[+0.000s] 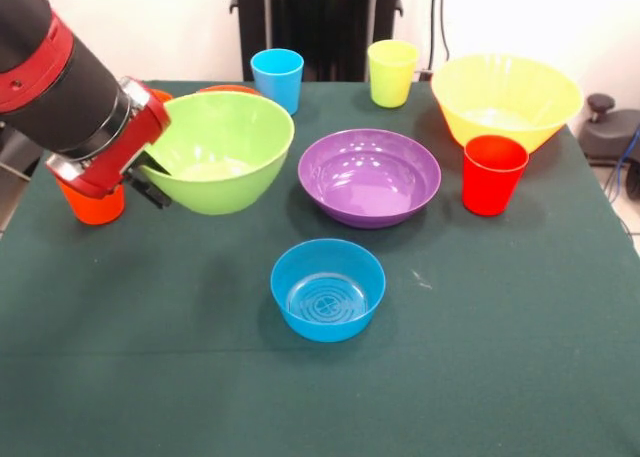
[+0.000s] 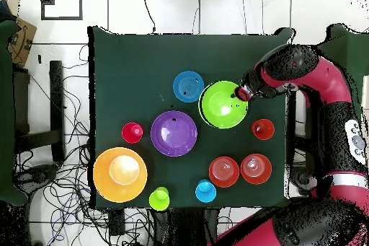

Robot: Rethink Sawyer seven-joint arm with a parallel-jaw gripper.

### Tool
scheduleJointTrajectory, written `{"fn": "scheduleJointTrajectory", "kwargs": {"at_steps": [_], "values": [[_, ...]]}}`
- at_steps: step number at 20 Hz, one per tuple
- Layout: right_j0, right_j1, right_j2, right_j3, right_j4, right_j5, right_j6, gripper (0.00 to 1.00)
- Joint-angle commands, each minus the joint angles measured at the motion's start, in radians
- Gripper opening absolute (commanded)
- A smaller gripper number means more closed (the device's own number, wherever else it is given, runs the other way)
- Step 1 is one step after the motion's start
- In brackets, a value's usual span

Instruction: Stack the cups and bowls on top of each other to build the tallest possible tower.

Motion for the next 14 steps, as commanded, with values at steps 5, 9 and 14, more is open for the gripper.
{"fn": "scheduleJointTrajectory", "kwargs": {"at_steps": [5,9,14], "values": [[0.030,0.070,0.051,0.125,0.005,-0.240,-0.016,0.00],[0.042,0.074,0.043,0.137,0.002,-0.283,-0.003,0.00],[0.053,0.069,0.035,0.145,0.011,-0.299,0.010,0.00]]}}
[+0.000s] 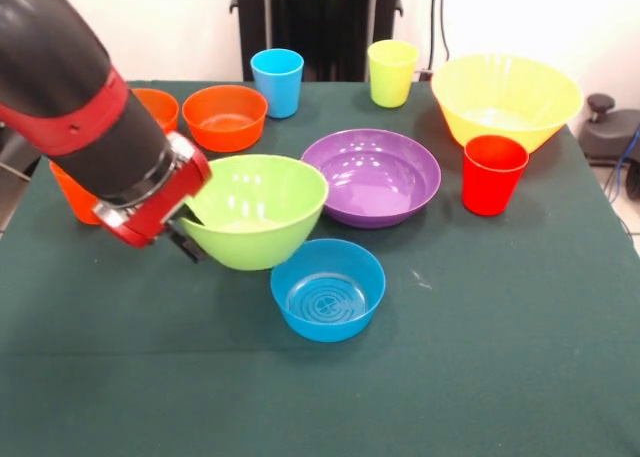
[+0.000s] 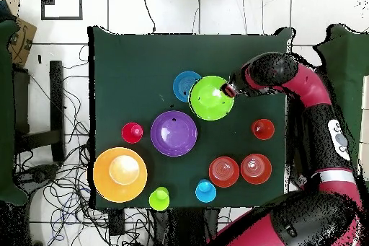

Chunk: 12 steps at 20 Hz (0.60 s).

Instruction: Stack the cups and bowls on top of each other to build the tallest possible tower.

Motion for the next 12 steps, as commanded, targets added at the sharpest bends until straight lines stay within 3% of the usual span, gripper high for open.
{"fn": "scheduleJointTrajectory", "kwargs": {"at_steps": [1,12], "values": [[0.046,0.023,0.023,0.074,0.005,-0.053,0.011,0.00],[0.045,-0.008,0.037,0.084,0.050,-0.011,0.027,0.00]]}}
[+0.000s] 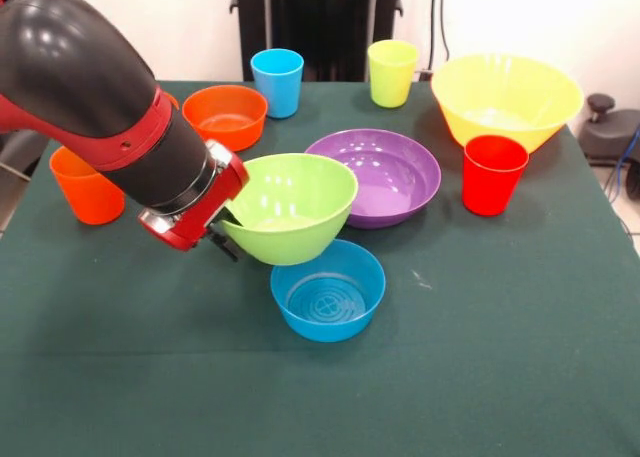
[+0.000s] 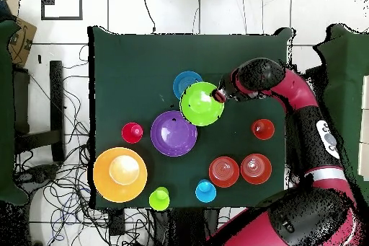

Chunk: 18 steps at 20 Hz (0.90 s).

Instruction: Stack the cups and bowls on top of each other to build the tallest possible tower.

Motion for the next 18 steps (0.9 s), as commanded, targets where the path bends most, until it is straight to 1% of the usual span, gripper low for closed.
{"fn": "scheduleJointTrajectory", "kwargs": {"at_steps": [1,4,14,18], "values": [[0.040,-0.031,0.038,0.035,0.036,0.004,0.027,0.00],[0.035,-0.029,0.044,0.045,0.045,-0.012,0.030,0.00],[0.048,-0.019,0.045,0.088,0.052,-0.130,0.081,0.00],[0.086,-0.015,-0.002,0.071,0.010,-0.127,0.092,0.00]]}}
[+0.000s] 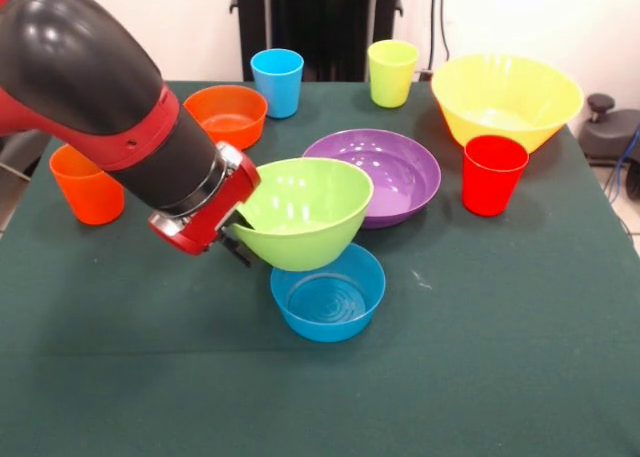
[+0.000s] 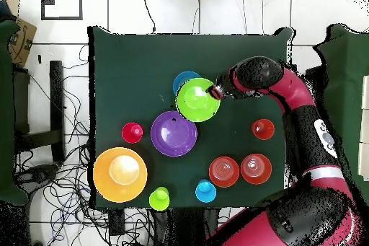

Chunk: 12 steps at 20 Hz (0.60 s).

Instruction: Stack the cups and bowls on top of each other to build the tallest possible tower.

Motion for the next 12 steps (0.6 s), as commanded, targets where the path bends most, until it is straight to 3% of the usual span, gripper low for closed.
{"fn": "scheduleJointTrajectory", "kwargs": {"at_steps": [1,12], "values": [[0.088,-0.014,-0.021,0.055,-0.039,-0.092,0.096,0.00],[0.114,0.004,-0.054,0.057,-0.059,-0.164,0.103,0.00]]}}
